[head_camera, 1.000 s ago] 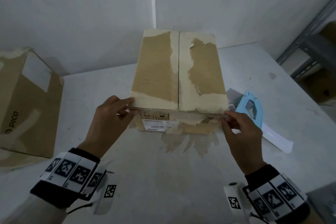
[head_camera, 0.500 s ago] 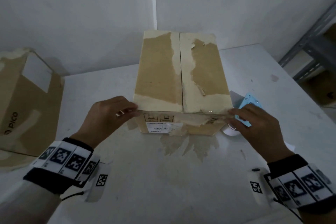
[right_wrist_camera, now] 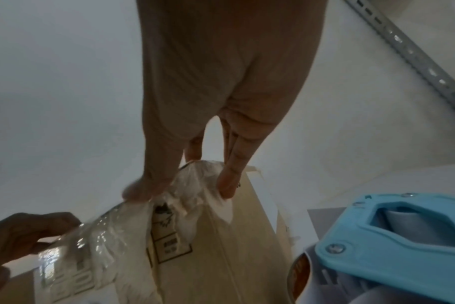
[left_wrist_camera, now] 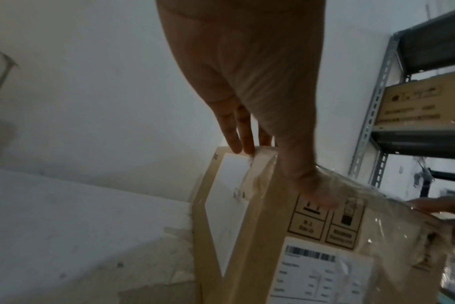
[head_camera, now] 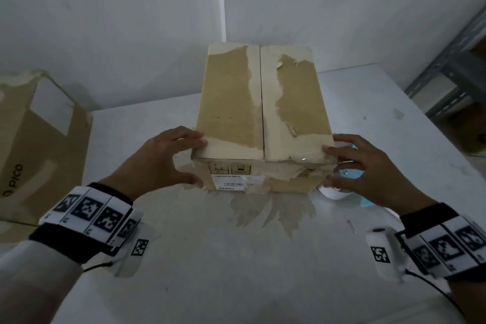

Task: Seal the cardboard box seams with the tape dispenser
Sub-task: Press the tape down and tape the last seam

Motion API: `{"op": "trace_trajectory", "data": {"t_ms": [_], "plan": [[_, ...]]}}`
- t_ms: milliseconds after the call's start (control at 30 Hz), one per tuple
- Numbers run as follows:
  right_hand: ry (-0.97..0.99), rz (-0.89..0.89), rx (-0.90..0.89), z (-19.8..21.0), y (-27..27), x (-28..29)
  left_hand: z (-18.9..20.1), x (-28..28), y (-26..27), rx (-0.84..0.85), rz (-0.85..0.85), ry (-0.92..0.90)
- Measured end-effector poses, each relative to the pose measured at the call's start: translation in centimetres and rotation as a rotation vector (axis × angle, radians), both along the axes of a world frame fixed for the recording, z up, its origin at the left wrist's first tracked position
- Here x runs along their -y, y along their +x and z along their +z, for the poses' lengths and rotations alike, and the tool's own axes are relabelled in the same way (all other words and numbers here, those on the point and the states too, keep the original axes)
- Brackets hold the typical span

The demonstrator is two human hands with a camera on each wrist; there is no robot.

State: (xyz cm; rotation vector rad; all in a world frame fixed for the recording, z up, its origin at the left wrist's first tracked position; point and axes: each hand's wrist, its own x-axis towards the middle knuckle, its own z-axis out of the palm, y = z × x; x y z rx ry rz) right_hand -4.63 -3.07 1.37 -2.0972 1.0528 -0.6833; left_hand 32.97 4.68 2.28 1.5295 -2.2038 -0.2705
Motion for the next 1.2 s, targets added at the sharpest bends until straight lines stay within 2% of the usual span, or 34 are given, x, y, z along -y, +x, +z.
{"op": "trace_trajectory", "data": {"t_ms": [100, 233, 300, 433, 533, 633, 700, 833, 967, 1033, 1200], "plan": [[-0.13, -0.012, 0.017, -0.6, 0.3, 0.7, 0.1, 0.3, 0.2, 0.021, -0.025, -0.058], [-0.428, -0.034, -0.076, -1.9, 0.6, 0.8, -1.1, 0.5, -0.1, 0.059, -0.015, -0.186], [-0.465, -0.024, -0.089, -2.1, 0.7, 0.7, -1.7, 0.3, -0.3, 0.062, 0.0, -0.223], [-0.36, -0.044, -0.021, -1.2, 0.7, 0.1, -2.0, 0.1, -0.3, 0.008, 0.009, -0.24], [-0.175, -0.24, 0.119, -1.5, 1.3, -1.3, -2.0, -0.2, -0.5, 0.006, 0.033, -0.253], [-0.311, -0.451, 0.045, -2.8, 3.0, -3.6, -2.4, -0.6, -1.1, 0.019, 0.082, -0.276], [-0.43, -0.52, -0.033, -3.6, 3.9, -4.3, -2.7, -0.6, -1.2, 0.014, 0.094, -0.286], [-0.471, -0.51, -0.059, -3.7, 3.7, -3.8, -2.3, -0.3, -0.9, 0.022, 0.069, -0.267], [-0.555, -0.415, -0.12, -3.2, 2.4, -3.0, -1.9, -0.4, -0.9, 0.09, 0.059, -0.245], [-0.581, -0.365, -0.17, -2.8, 2.0, -2.6, -1.9, -0.6, -1.1, 0.053, 0.083, -0.215], [-0.239, -0.288, -0.132, 0.4, 1.1, -1.3, -1.2, -0.3, -1.6, -0.146, 0.105, -0.094]]}}
